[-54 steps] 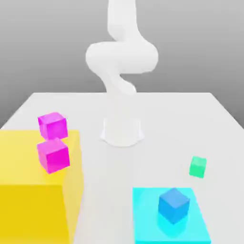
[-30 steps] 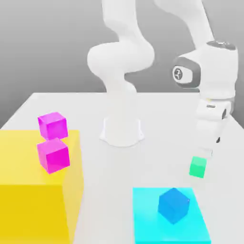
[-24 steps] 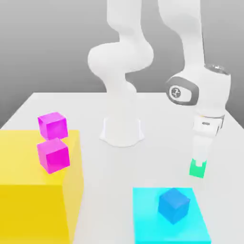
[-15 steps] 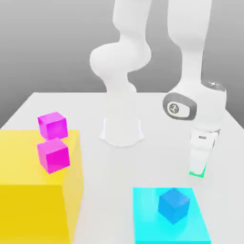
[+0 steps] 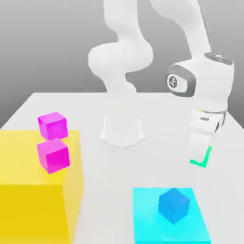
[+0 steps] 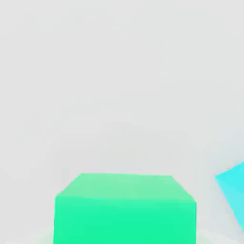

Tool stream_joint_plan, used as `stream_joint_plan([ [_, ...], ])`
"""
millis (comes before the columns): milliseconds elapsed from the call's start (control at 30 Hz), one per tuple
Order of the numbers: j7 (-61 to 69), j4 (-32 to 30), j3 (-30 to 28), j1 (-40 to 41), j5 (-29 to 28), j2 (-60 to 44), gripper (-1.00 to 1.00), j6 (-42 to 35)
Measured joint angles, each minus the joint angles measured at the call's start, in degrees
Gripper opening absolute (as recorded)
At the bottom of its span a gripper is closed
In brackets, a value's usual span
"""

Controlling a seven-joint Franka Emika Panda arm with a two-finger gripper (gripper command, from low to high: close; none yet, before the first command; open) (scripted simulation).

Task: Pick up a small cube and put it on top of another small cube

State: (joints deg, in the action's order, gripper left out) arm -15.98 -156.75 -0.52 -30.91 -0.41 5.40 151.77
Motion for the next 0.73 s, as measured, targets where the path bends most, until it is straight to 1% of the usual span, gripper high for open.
stream_joint_plan([
  [233,13.6,12.6,-11.9,10.6,-2.9,4.9,-1.00,-17.2],
  [433,23.3,21.6,-20.9,19.2,-5.5,8.9,-1.00,-30.0],
  [467,25.0,22.7,-22.4,20.6,-5.8,9.0,-1.00,-31.1],
  [500,26.4,22.9,-23.7,21.5,-5.9,8.4,-1.00,-30.7],
  [567,27.8,21.3,-25.0,22.2,-5.5,6.6,-1.00,-27.4],
  [600,28.2,20.4,-25.4,22.4,-5.3,5.8,1.00,-25.7],
  [733,28.2,20.4,-25.4,22.4,-5.3,5.8,1.00,-25.7],
])
